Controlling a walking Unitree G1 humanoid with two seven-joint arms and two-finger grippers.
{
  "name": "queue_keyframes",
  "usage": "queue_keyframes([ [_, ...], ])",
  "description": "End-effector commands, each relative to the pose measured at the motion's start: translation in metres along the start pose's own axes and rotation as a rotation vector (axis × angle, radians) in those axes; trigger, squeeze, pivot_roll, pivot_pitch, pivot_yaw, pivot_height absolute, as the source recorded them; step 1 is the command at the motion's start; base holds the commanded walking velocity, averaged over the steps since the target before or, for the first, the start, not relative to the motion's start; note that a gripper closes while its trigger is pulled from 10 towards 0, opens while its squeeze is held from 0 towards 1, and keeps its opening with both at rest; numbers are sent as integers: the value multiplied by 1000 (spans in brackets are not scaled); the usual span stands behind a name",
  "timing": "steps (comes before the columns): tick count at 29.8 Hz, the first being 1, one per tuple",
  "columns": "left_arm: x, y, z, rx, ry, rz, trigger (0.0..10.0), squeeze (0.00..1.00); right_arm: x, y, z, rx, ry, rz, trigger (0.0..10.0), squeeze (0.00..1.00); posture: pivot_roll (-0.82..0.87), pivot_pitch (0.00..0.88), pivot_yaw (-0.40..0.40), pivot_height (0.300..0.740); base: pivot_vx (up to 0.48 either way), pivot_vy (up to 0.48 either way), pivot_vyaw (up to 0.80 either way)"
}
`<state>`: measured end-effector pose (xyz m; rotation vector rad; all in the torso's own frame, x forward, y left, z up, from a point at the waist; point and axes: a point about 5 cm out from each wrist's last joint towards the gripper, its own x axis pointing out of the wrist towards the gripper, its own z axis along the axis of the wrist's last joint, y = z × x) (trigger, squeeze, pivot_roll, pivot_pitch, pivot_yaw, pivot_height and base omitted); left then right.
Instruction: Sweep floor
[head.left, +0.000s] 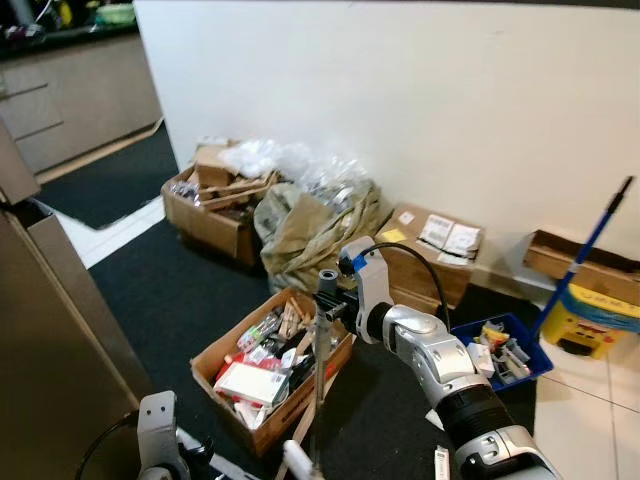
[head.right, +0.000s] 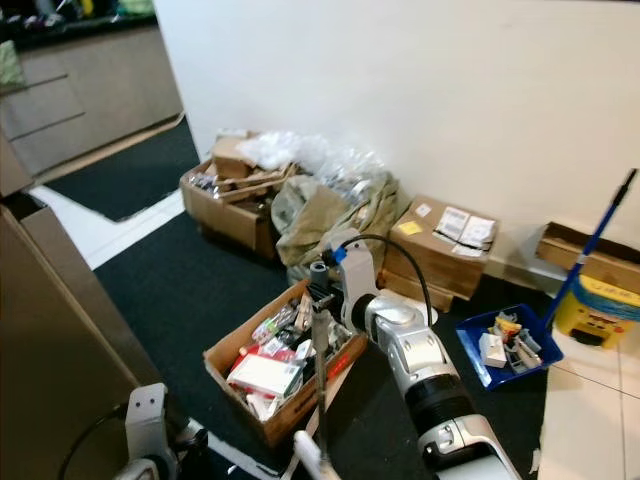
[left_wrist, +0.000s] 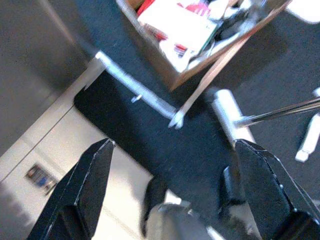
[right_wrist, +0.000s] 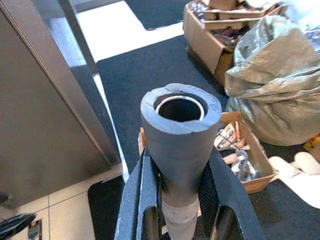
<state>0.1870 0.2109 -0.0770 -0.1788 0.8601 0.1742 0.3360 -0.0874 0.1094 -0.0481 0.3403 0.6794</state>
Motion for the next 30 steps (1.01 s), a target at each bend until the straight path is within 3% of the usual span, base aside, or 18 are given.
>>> queue_keyframes([
  [1, -1, 6, -4, 24, 28, 17, 10000, 0, 4, 10, 4, 8, -29, 40, 10000, 0, -67, 0, 21, 740, 0, 0, 0],
  [10, -5, 10, -18, 39, 69, 21, 10000, 0, 6, 13, -5, 38, -20, 30, 10000, 0, -80, 0, 22, 740, 0, 0, 0],
  [12, -10, 26, -23, 18, 69, 34, 10000, 0, 9, 10, -9, 148, -40, 10, 10000, 0, -77, 0, 24, 740, 0, 0, 0],
  [14, -10, 26, -23, 18, 69, 34, 10000, 0, 9, 10, -9, 148, -40, 10, 10000, 0, -77, 0, 24, 740, 0, 0, 0],
  [16, -14, 37, -27, 9, 70, 41, 10000, 0, 9, 13, -22, 209, -17, 14, 10000, 0, -76, 0, 23, 740, 0, 0, 0],
  [23, -19, 44, -38, 13, 109, 57, 10000, 0, 7, 25, -42, 181, 44, 34, 10000, 0, -77, 0, 23, 740, 0, 0, 0],
  [30, -20, 47, -39, 13, 116, 61, 10000, 0, 9, 31, -45, 158, 55, 49, 10000, 0, -74, 0, 26, 740, 0, 0, 0],
])
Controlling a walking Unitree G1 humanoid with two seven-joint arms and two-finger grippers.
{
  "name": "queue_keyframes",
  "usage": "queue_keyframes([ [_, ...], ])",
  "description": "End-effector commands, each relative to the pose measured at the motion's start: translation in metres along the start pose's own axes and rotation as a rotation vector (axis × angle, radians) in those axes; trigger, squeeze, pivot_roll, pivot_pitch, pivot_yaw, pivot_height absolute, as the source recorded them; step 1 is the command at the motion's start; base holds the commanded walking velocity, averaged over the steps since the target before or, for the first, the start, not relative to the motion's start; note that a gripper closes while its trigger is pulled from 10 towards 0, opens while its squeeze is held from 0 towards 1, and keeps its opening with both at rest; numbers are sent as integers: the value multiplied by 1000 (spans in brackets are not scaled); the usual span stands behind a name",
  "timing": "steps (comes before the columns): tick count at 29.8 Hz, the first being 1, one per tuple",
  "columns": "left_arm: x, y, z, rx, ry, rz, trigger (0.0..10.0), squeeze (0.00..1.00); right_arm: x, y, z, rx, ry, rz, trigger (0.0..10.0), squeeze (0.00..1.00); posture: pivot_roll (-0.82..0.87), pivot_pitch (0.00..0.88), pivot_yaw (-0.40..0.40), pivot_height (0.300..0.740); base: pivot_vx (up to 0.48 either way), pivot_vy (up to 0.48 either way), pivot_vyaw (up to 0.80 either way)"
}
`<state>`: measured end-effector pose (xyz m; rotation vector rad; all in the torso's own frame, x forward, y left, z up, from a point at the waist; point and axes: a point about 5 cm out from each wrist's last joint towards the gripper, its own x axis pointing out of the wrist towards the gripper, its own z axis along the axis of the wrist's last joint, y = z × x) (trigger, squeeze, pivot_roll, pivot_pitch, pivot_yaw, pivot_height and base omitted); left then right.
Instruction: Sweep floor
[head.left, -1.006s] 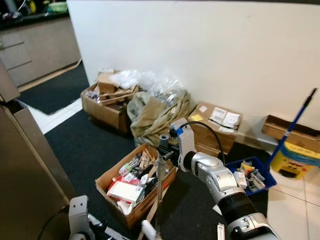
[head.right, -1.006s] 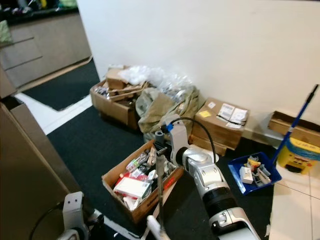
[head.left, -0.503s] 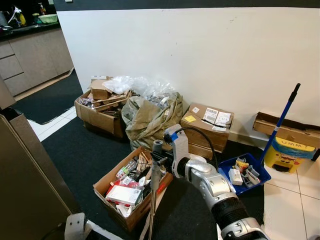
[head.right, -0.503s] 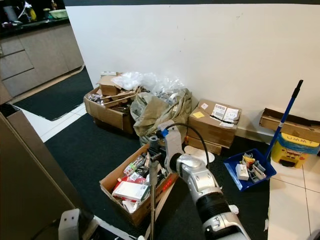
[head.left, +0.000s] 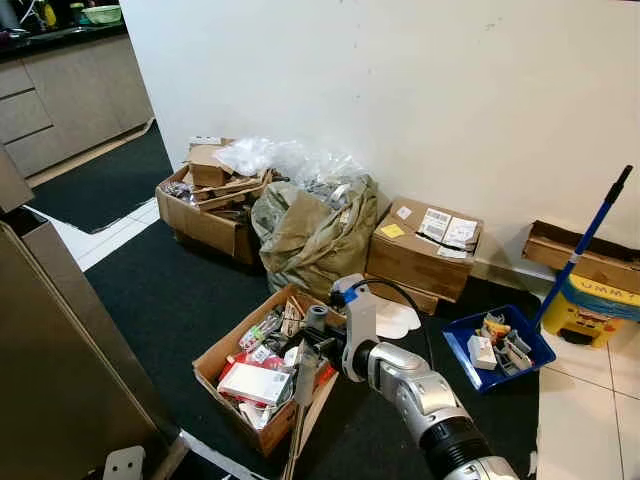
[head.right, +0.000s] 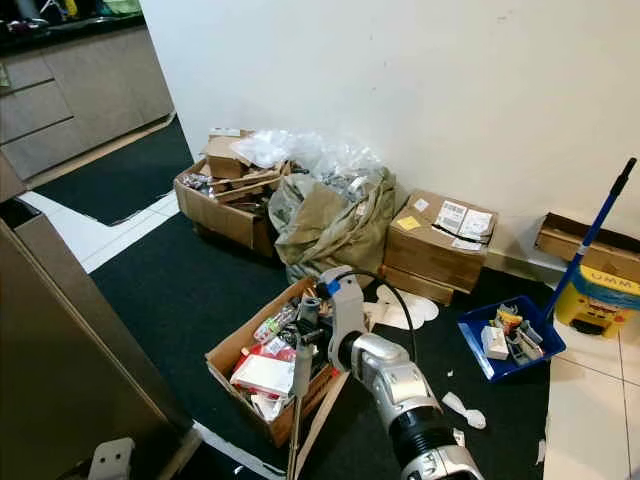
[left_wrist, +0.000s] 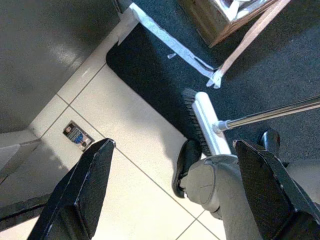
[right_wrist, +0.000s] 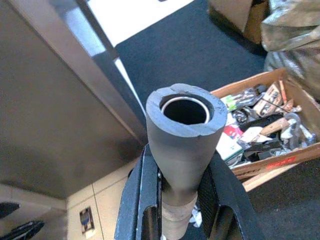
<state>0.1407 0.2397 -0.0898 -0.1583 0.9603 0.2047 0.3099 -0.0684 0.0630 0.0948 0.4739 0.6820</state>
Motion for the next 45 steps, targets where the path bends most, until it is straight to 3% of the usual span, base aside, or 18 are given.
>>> queue_keyframes([
  [1, -2, 10, -3, 0, 27, 26, 10000, 0, 3, 7, 4, -32, -25, 20, 10000, 0, -62, 0, 41, 740, 0, 0, 0],
  [8, -1, 9, 2, -2, 25, 31, 10000, 0, 5, 5, 10, -42, -43, 13, 10000, 0, -46, 0, 41, 740, 0, 0, 0],
  [14, 3, -5, 2, 9, 29, 13, 10000, 0, 4, 0, 15, -45, -60, 2, 10000, 0, -48, 0, 45, 740, 0, 0, 0],
  [23, 3, -13, -3, 23, 43, -1, 10000, 0, 3, -1, 16, -46, -67, -2, 10000, 0, -53, 0, 41, 740, -27, 0, 0],
  [30, 2, -11, -6, 26, 46, -2, 10000, 0, 2, -2, 17, -51, -66, -4, 10000, 0, -55, 0, 38, 740, -256, 0, 0],
  [35, -2, 2, -11, 34, 55, 6, 10000, 0, 2, -3, 15, -56, -59, -6, 10000, 0, -61, 0, 35, 740, -263, 0, 0],
  [45, 1, 6, 3, 46, 50, 15, 10000, 0, 1, -4, 15, -64, -53, -5, 10000, 0, -70, 0, 29, 740, -291, 0, 0],
])
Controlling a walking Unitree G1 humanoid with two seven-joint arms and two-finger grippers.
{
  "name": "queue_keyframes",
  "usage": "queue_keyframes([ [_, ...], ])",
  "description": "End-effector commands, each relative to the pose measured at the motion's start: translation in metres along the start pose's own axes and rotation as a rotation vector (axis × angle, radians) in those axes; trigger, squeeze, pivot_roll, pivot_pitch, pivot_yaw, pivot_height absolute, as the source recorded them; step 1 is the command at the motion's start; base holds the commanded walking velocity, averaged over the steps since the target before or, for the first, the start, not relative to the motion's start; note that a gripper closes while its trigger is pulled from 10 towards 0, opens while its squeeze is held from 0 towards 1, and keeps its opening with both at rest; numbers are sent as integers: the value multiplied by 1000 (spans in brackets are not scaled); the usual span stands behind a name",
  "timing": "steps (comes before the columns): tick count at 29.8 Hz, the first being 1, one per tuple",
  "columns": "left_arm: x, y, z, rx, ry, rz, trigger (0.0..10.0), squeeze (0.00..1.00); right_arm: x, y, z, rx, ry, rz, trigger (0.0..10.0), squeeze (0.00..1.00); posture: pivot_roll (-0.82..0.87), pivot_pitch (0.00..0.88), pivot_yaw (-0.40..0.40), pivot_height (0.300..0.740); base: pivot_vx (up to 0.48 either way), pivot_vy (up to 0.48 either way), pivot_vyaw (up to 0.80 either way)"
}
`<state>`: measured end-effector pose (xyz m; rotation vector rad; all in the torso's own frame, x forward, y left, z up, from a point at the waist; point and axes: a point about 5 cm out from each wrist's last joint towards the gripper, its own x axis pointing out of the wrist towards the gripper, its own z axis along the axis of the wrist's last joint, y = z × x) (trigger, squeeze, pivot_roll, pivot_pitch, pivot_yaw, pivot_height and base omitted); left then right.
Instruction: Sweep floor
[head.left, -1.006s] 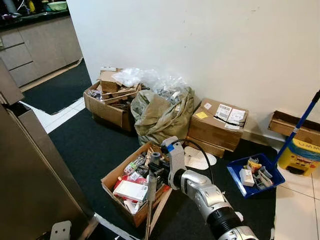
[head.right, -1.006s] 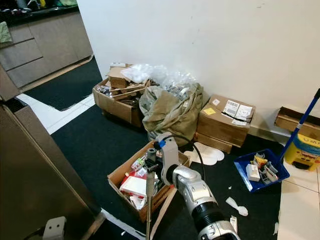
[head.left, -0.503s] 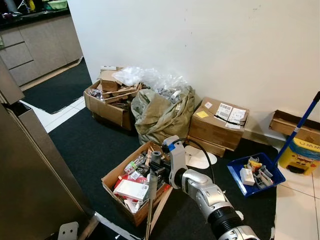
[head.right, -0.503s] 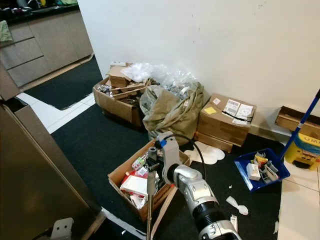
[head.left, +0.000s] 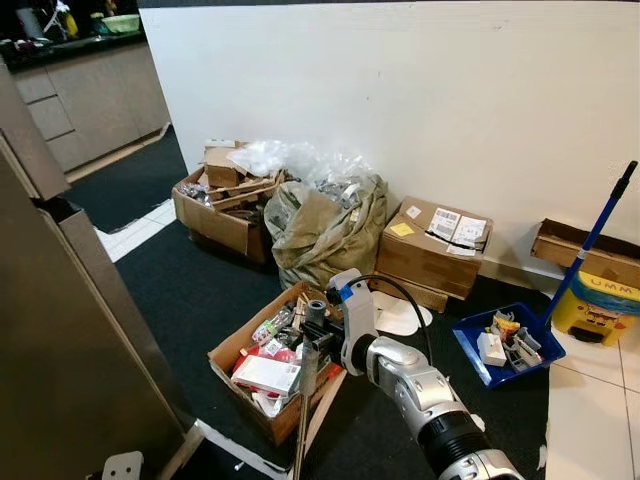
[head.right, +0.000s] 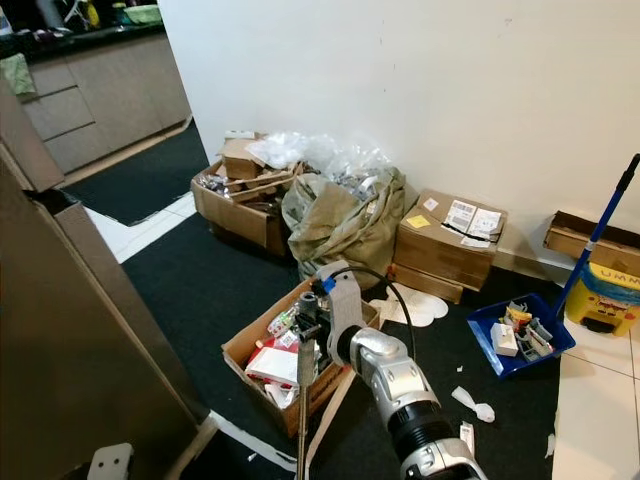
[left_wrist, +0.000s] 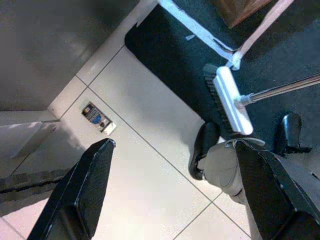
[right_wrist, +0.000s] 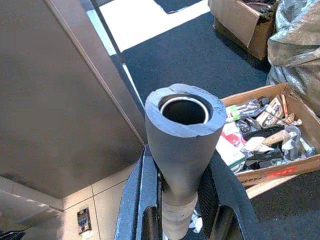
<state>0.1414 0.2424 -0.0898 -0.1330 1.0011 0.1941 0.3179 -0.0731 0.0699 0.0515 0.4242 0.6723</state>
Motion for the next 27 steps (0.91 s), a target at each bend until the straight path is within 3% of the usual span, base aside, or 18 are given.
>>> queue_keyframes([
  [1, 1, 1, 3, 17, 12, 7, 10000, 0, 1, 2, 6, -10, -22, 13, 10000, 0, -72, 0, 29, 740, -296, 0, 0],
  [13, 1, -6, -1, 25, 24, -5, 10000, 0, 1, 1, 6, -6, -27, 6, 10000, 0, -73, 0, 31, 740, -295, 0, 0],
  [18, -3, 3, -12, 22, 36, 1, 10000, 0, 1, 1, 7, -7, -24, 5, 10000, 0, -70, 0, 33, 740, -294, 0, 0],
  [27, -3, 7, -10, 20, 31, 5, 10000, 0, 2, 2, 7, -3, -28, 10, 10000, 0, -69, 0, 33, 740, -295, 0, 0],
])
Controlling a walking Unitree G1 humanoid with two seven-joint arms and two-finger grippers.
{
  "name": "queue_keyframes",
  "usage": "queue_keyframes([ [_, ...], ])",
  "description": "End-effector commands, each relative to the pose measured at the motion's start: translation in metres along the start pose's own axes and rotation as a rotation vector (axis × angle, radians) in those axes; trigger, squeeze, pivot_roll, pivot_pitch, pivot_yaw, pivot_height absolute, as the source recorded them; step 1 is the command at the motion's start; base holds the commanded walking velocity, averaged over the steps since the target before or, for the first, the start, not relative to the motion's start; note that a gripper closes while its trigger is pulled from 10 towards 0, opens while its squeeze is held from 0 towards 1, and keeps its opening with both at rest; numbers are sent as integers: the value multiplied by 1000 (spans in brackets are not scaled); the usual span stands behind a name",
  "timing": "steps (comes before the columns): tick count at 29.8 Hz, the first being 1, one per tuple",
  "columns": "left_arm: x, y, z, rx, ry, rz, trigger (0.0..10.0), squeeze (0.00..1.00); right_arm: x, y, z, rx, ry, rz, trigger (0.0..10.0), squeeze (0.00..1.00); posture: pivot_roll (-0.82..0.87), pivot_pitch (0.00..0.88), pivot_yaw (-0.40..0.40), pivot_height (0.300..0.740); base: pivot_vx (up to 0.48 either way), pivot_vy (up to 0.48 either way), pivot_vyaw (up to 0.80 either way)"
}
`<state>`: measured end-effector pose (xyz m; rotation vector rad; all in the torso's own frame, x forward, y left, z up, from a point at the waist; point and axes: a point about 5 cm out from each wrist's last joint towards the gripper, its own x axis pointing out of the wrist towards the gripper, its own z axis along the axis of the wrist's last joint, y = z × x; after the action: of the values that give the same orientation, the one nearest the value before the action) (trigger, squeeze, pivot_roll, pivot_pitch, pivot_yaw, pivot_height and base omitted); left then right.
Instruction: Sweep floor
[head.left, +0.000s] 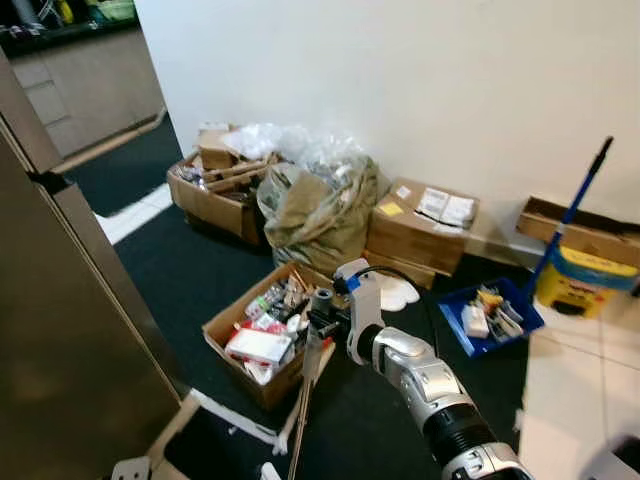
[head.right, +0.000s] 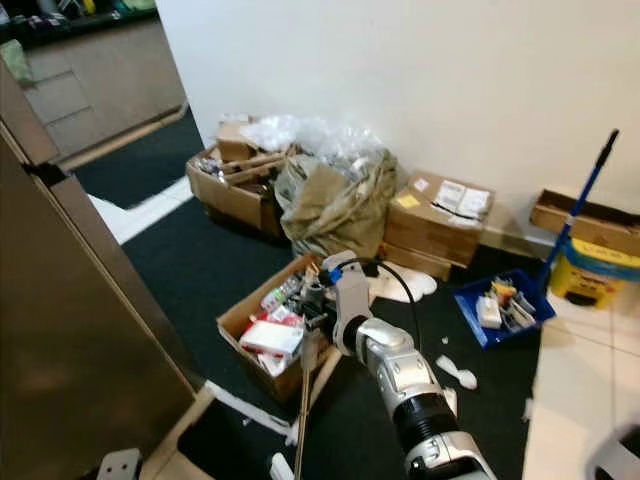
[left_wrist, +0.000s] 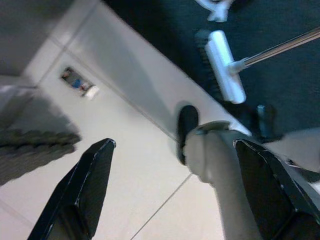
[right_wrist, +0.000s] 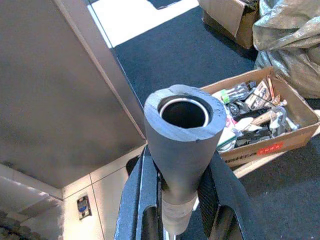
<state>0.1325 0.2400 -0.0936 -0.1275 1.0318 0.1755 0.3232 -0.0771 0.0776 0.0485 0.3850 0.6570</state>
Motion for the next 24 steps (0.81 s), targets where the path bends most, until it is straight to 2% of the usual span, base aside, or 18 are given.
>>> queue_keyframes([
  [1, -1, 6, 3, 6, -3, 15, 10000, 0, 3, 7, -1, 10, 7, 26, 10000, 0, -69, 0, 33, 740, -296, 0, 0],
  [4, 1, 2, 8, 8, -9, 10, 10000, 0, 3, 7, -1, 10, 7, 25, 10000, 0, -70, 0, 33, 740, -296, 0, 0],
  [6, 3, -7, 10, 9, -12, 1, 10000, 0, 3, 6, 0, 8, 5, 24, 10000, 0, -71, 0, 31, 740, -292, 0, 0],
  [11, 5, -19, 6, 8, -12, -15, 10000, 0, 3, 5, 0, 7, 3, 21, 10000, 0, -70, 0, 32, 740, -294, 0, 0],
  [15, 4, -23, 2, 0, -14, -18, 10000, 0, 3, 5, 0, 7, 1, 19, 10000, 0, -75, 0, 33, 740, -147, 0, 0],
  [19, 3, -17, 1, 5, -22, -16, 10000, 0, 3, 5, 1, 9, -1, 16, 10000, 0, -75, 0, 32, 740, 0, 0, 0],
  [22, 0, -4, 1, 7, -28, -11, 10000, 0, 2, 6, -1, 8, 2, 20, 10000, 0, -77, 0, 30, 740, 0, 0, 0],
  [24, 0, -1, 0, 8, -26, -7, 10000, 0, 2, 6, -2, 7, 4, 20, 10000, 0, -77, 0, 29, 740, 0, 0, 0],
])
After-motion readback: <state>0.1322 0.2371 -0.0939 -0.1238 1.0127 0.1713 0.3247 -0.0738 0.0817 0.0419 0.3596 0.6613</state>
